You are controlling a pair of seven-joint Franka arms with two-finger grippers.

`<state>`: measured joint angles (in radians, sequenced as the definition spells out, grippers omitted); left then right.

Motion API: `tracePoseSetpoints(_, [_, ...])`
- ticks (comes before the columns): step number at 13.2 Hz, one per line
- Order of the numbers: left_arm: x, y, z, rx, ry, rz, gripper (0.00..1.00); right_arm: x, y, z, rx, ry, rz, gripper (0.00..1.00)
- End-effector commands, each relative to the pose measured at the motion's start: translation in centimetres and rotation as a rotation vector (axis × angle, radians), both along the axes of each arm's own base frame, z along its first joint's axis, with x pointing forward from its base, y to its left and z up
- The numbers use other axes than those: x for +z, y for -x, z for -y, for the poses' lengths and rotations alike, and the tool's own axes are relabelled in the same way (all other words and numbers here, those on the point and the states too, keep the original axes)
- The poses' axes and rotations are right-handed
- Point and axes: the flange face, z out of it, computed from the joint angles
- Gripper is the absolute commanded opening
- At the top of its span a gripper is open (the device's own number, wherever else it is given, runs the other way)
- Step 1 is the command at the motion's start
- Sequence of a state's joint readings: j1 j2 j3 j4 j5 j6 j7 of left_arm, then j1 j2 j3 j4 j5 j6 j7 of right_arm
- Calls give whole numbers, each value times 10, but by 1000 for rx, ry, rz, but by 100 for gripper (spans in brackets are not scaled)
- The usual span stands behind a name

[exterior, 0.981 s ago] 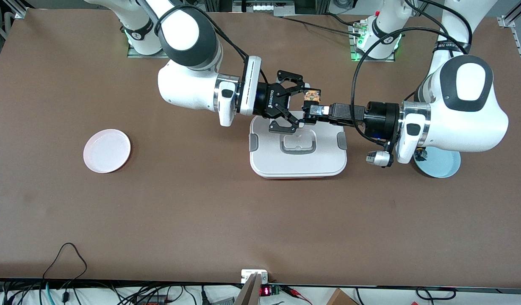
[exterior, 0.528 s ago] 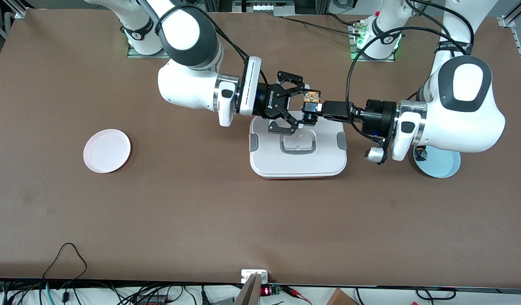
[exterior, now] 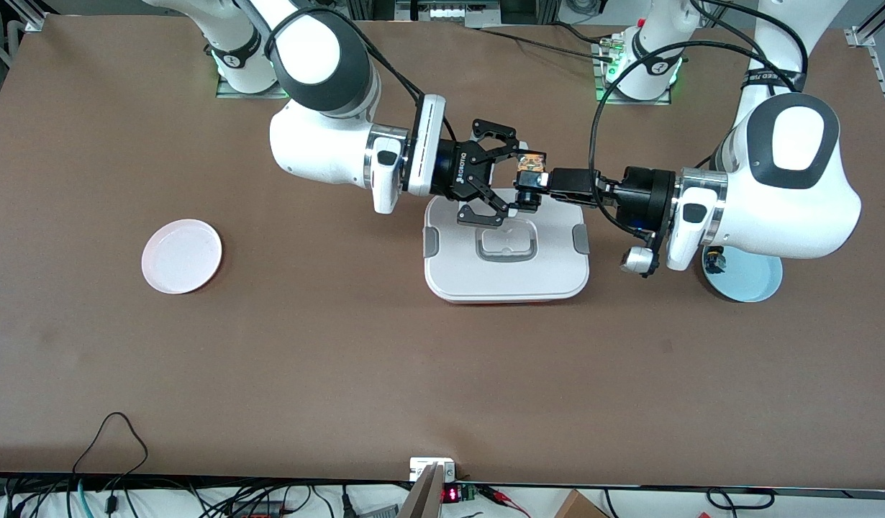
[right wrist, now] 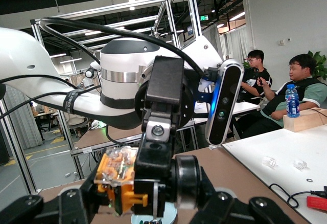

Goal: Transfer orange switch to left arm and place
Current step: 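Grasp the orange switch with the left gripper, then open the right gripper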

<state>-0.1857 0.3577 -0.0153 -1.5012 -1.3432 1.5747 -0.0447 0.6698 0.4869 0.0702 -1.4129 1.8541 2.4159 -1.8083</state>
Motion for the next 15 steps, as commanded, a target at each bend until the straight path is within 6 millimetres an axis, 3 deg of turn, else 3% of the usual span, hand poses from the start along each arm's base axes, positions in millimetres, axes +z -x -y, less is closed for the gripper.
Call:
tracePoseSetpoints(1, [4,5,-3,-13,-10,8,0,4,5,-12,-20,-55,-46,100])
tracePoseSetpoints(5, [4,1,-12,0,-10,6,0,3,7,-15,-17,-57,-52,100])
tracePoseSetpoints(8, [4,-1,-25,0,-7,-2,0,-1,-8,8,-55,-43,-51,100])
tracePoseSetpoints(10, [-4,-5,-49,-2,-62,-3,0,2,-13,24,-78,-32,-44,100])
tracePoseSetpoints(15, [-18,12,-150,-138,-507,9,0,-5,-24,62,-91,-19,-58,100])
